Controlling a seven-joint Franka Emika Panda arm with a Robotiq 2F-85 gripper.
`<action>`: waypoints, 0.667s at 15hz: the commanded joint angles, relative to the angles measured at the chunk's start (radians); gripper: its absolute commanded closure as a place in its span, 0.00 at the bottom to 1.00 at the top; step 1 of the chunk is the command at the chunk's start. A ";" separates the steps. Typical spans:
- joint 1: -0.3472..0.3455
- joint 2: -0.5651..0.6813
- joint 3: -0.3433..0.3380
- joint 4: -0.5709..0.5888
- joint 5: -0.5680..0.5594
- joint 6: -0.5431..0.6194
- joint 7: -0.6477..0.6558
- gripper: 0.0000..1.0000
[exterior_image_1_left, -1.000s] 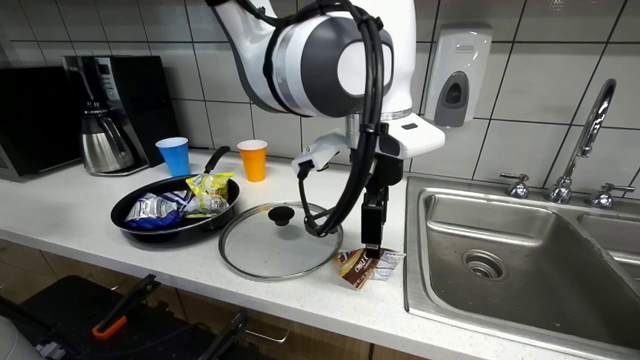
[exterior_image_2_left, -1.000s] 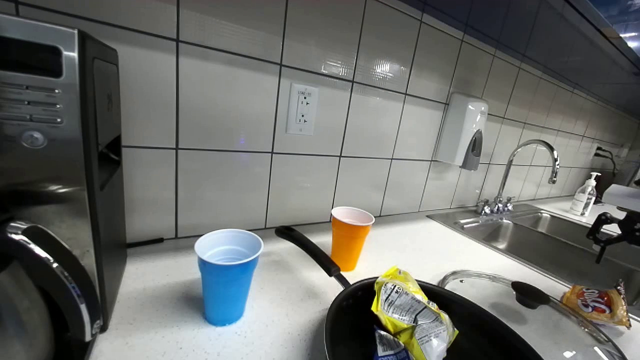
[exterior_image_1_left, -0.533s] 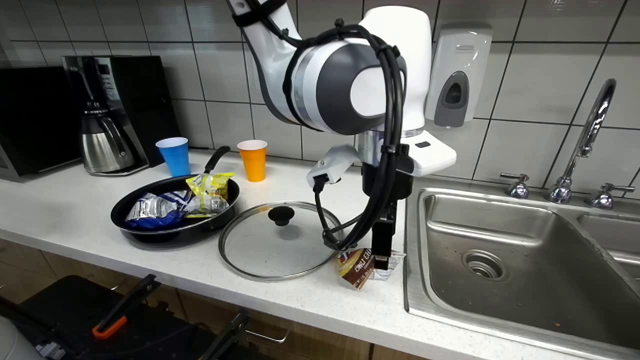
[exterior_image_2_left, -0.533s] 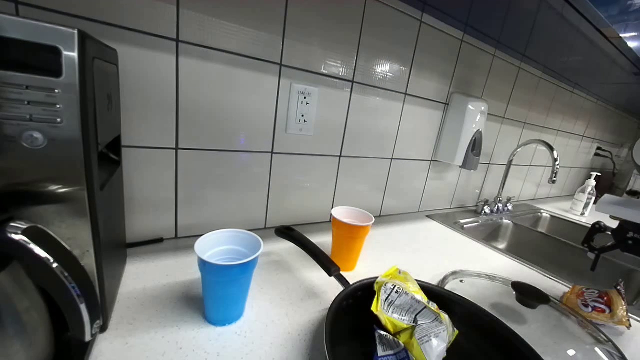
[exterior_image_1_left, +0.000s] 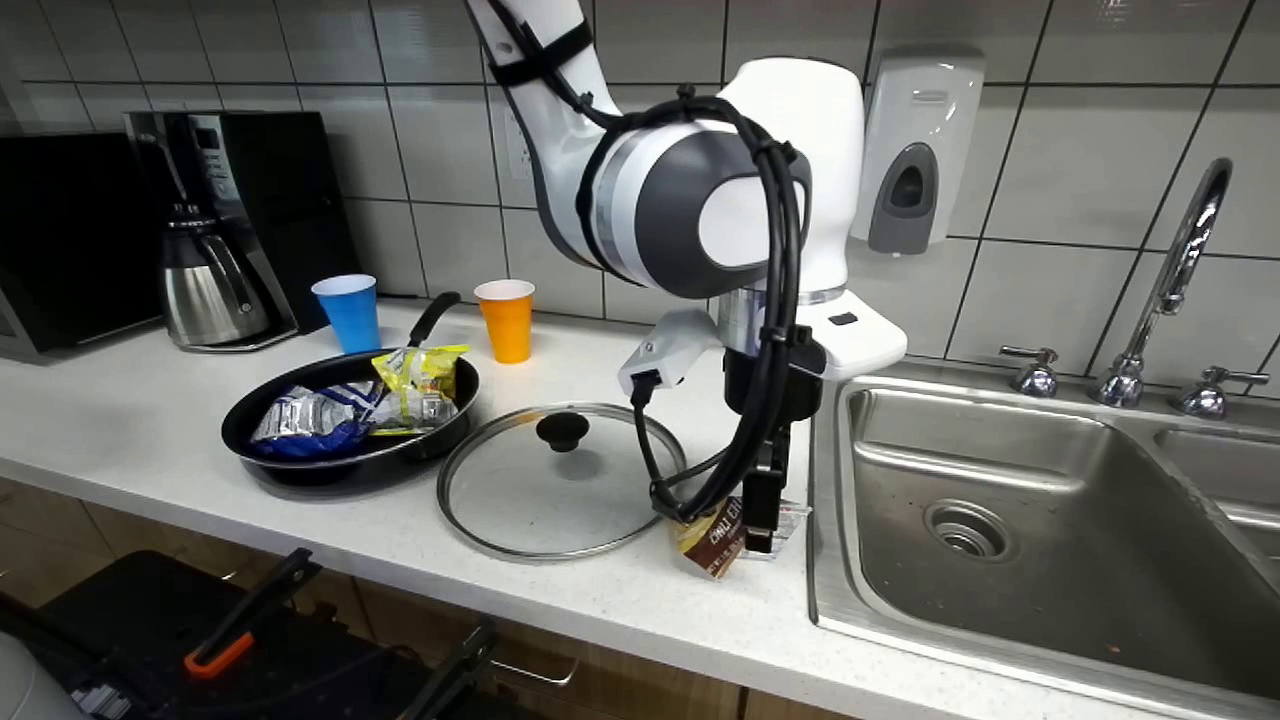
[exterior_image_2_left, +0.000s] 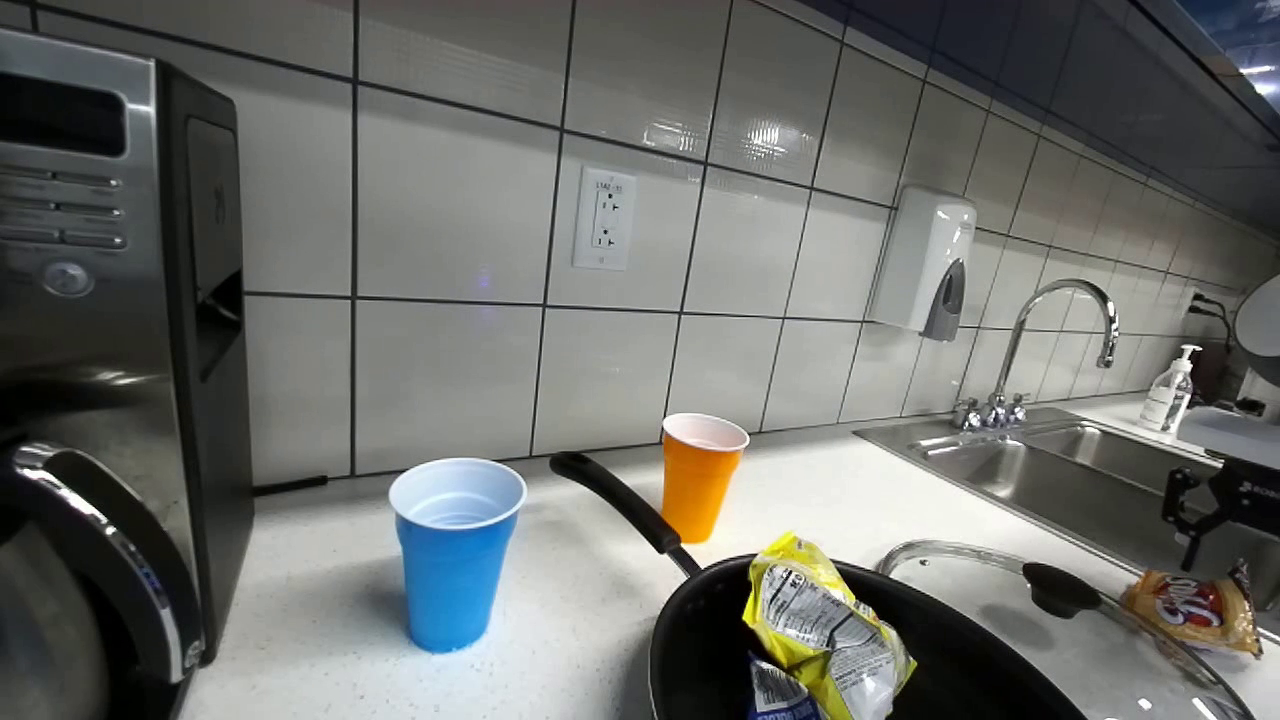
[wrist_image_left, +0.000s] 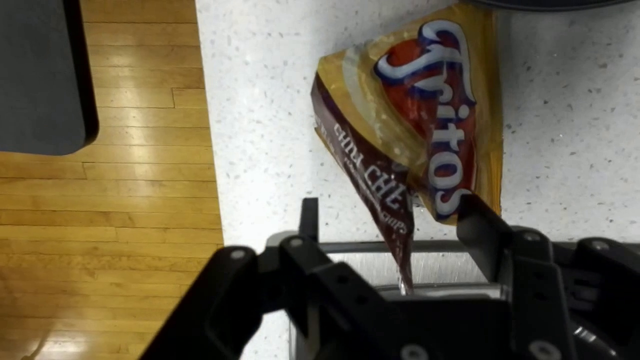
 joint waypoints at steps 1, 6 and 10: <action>0.023 0.007 -0.020 0.015 0.033 0.004 -0.038 0.58; 0.051 -0.019 -0.029 0.000 0.019 0.012 -0.026 0.95; 0.083 -0.033 -0.048 -0.010 -0.006 0.015 -0.005 1.00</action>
